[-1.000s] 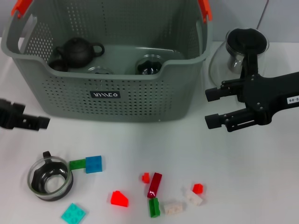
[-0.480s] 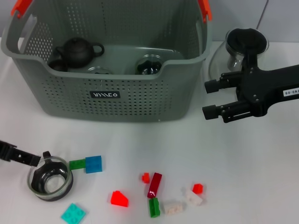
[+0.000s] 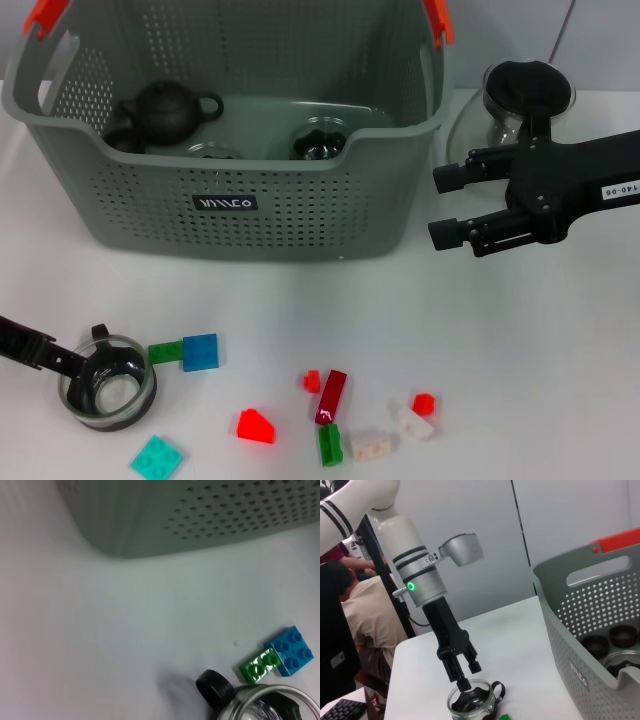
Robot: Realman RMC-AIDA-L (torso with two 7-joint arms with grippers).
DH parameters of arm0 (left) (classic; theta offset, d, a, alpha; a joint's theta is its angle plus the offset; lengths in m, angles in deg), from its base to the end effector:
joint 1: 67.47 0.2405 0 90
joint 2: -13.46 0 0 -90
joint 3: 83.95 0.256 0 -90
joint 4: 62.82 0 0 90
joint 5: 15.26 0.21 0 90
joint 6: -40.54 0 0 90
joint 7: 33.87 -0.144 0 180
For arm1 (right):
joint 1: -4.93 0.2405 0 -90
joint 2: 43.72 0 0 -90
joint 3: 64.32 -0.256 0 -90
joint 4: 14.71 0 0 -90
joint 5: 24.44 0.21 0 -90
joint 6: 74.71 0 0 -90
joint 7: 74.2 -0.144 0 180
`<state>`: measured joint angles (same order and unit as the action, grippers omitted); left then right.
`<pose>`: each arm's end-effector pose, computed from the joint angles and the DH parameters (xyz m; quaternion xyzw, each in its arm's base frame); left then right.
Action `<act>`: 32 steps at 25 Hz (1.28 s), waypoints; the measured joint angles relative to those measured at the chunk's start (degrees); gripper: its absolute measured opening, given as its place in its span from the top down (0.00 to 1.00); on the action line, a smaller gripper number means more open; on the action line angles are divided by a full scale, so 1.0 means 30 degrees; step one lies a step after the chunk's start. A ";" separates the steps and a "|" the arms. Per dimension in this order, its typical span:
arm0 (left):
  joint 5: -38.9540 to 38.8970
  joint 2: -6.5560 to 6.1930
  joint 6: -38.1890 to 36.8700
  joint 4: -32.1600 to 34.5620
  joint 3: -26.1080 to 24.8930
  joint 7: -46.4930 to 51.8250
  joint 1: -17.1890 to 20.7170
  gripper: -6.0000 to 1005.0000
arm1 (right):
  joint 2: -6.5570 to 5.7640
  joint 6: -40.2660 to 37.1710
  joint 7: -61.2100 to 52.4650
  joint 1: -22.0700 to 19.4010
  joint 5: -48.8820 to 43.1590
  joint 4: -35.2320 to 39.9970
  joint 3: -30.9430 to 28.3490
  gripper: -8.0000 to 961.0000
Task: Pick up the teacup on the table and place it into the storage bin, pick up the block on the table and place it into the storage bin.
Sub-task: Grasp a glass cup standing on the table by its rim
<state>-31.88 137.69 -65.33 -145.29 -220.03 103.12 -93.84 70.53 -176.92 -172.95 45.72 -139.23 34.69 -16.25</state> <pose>-0.2855 0.2909 0.0776 -0.8070 -0.5398 0.1508 0.1865 0.1757 0.3606 0.0420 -0.9706 0.1570 0.1824 0.0003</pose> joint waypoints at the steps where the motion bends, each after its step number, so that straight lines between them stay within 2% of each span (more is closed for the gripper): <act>1: 0.0006 0.0002 0.0108 0.0173 0.0013 0.0029 -0.0037 0.17 | 0.0000 0.0000 0.0014 0.0000 0.0001 0.0000 -0.0003 0.11; 15: 0.0003 -0.0028 0.1435 0.2591 0.0273 0.0196 -0.0693 0.17 | -0.0023 -0.0004 0.0107 -0.0002 0.0002 -0.0009 -0.0237 0.11; 20: 0.0053 -0.0049 0.1680 0.2778 0.0272 0.0194 -0.0766 0.17 | -0.0028 -0.0004 0.0108 -0.0002 0.0001 0.0042 -0.0377 0.11; 28: 0.0326 -0.0123 0.1992 0.2797 0.0190 0.0241 -0.0882 0.29 | -0.0027 -0.0006 0.0108 -0.0002 0.0009 0.0118 -0.0525 0.11; 32: 0.0341 -0.0130 0.2125 0.2815 0.0256 0.0246 -0.0882 0.46 | -0.0027 -0.0126 0.0108 -0.0002 0.0033 0.0140 -0.0784 0.11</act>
<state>-30.85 137.30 -58.95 -136.85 -219.26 103.86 -96.49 70.45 -177.30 -172.63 45.71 -139.13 35.11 -18.60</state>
